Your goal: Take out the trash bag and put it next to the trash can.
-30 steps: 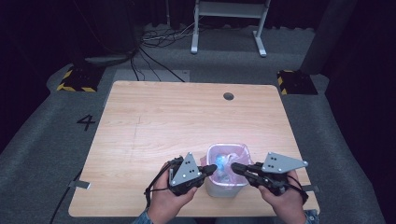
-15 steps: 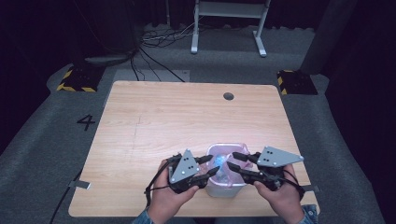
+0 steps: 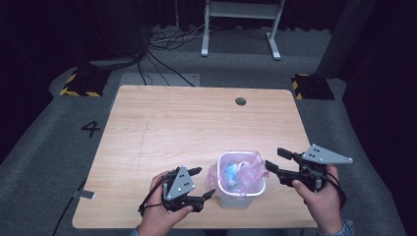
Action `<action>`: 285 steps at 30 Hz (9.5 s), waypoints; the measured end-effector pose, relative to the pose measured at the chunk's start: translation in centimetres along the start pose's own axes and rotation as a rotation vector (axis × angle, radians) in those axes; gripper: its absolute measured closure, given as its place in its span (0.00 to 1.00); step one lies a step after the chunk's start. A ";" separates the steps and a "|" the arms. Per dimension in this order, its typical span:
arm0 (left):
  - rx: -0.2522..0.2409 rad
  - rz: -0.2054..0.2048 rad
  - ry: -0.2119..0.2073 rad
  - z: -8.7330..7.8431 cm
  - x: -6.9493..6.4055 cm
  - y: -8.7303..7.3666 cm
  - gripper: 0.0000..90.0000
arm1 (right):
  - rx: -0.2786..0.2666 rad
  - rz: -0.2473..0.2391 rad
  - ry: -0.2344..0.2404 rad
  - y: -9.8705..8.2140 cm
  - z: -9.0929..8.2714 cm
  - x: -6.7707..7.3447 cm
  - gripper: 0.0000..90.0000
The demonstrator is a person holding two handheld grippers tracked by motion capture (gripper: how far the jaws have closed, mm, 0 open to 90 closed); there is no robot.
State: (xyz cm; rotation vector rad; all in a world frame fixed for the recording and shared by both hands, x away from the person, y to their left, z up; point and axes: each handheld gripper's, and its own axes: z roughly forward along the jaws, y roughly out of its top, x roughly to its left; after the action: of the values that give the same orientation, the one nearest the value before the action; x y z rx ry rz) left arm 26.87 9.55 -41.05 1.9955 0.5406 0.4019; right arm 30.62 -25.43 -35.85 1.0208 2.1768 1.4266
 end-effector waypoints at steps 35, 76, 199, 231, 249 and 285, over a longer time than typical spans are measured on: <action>-0.054 -0.005 -0.038 0.5 0.3 3.8 0.99 | 0.139 -0.205 0.262 1.2 7.0 7.5 1.00; 0.005 0.031 -0.090 1.3 -0.1 8.0 0.99 | 0.112 -0.093 0.309 0.0 4.9 5.1 0.39; -0.049 -0.126 0.352 -5.4 5.1 -5.7 0.37 | -0.045 -0.115 -0.168 5.8 -2.9 -6.7 0.95; -0.018 -0.198 0.350 -5.5 5.4 -8.0 0.37 | 0.006 -0.042 -0.074 1.0 3.4 -6.4 0.49; 0.016 -0.215 0.373 -7.6 4.6 -9.4 0.36 | 0.051 -0.042 -0.107 0.9 -1.9 -6.9 0.33; 0.229 -0.247 0.326 -7.5 7.8 -12.9 0.27 | 0.227 0.011 -0.164 -9.6 -3.9 -9.4 0.25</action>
State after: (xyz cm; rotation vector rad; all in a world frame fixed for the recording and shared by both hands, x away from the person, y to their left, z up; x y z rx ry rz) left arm 27.09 24.59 -48.72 2.0578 1.0675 0.5341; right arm 30.93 -37.02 -43.68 1.1831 2.2496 1.0757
